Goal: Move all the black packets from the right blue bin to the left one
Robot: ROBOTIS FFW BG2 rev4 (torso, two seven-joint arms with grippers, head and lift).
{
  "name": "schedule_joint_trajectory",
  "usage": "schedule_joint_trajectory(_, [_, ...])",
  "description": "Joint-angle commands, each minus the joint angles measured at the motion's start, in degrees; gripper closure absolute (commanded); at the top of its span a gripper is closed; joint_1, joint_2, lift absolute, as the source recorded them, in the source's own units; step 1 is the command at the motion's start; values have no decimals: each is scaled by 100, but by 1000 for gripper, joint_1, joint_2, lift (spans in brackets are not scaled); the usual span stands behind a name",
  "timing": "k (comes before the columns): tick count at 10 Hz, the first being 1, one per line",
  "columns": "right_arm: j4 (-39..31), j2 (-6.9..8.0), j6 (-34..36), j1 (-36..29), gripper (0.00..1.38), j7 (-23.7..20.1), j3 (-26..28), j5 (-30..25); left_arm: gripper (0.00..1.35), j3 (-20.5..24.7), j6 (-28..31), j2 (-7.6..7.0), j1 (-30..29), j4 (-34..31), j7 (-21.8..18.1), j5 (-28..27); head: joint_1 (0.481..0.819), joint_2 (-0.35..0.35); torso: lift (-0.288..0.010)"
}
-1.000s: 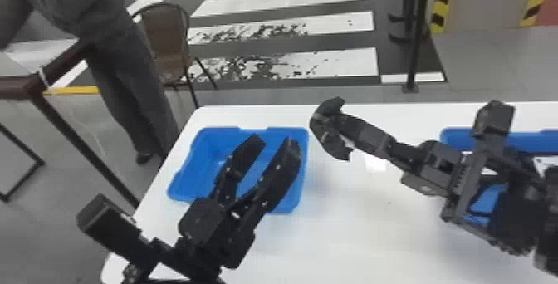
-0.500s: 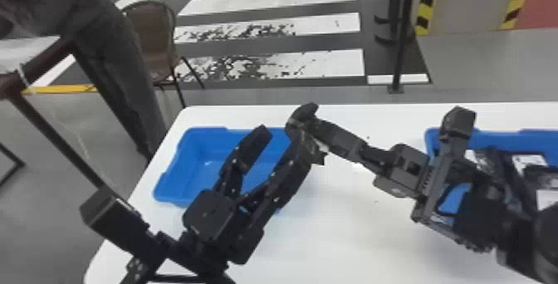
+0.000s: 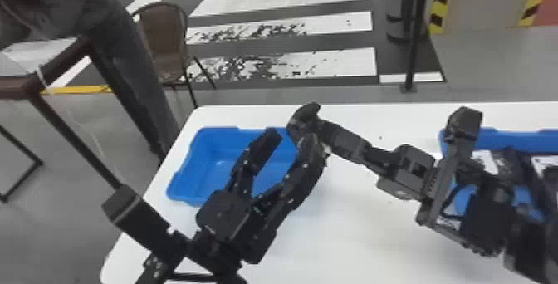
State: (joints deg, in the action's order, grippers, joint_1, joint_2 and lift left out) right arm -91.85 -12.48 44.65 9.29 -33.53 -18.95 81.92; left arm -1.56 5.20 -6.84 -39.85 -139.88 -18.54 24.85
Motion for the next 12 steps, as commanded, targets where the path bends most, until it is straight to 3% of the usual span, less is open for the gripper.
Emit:
schedule_joint_trajectory(1, [-5,0,-7,0,1111,4,-71,103,446,-4,28,-2,6,4,8,-40,695,268,-140])
schedule_joint_trajectory(5, [23,0,-21,42,1111,13,-402,297,455,-27,70,-2,6,4,43,-51,695,291,-140])
schedule_joint_trajectory(6, [38,0,-21,28,1111,13,-425,331,573,-15,112,-2,-8,4,43,29,695,300,-140])
schedule_joint_trajectory(8, [52,0,-21,14,1111,13,-425,354,1075,-4,210,-2,-22,4,61,120,695,304,-140])
schedule_joint_trajectory(9, [52,0,-21,0,1111,13,-413,377,1207,-15,154,-2,-79,-11,123,86,695,305,-140])
schedule_joint_trajectory(12, [80,-9,-49,-14,1111,13,-413,423,1208,-4,70,-2,-121,-95,193,-166,695,310,-140])
